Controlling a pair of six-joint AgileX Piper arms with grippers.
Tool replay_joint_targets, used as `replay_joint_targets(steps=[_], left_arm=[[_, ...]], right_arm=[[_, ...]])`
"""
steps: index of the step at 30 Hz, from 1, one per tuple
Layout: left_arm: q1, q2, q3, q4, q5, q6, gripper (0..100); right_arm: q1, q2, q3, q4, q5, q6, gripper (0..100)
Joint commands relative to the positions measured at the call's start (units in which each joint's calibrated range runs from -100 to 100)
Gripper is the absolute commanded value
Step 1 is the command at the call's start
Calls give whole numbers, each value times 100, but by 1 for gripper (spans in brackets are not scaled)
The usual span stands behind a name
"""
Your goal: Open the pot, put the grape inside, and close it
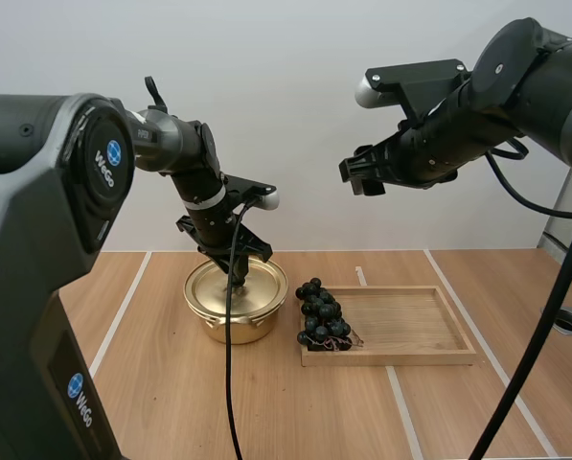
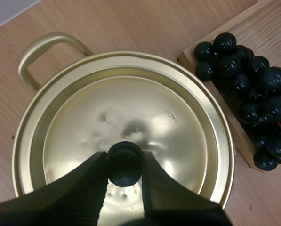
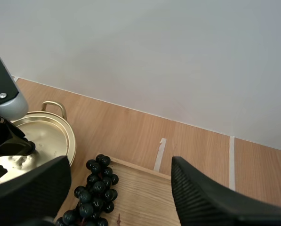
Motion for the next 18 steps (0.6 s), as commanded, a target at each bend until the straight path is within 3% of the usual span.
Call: replay_joint_targets(steps=[1, 18], left_arm=[[-21, -10, -36, -63, 60, -42, 0], [-21, -1619, -1448, 90, 496, -79, 0]], right_arm=[[-22, -41, -63, 11, 78, -67, 100], [-22, 296, -63, 19, 751, -65, 100]])
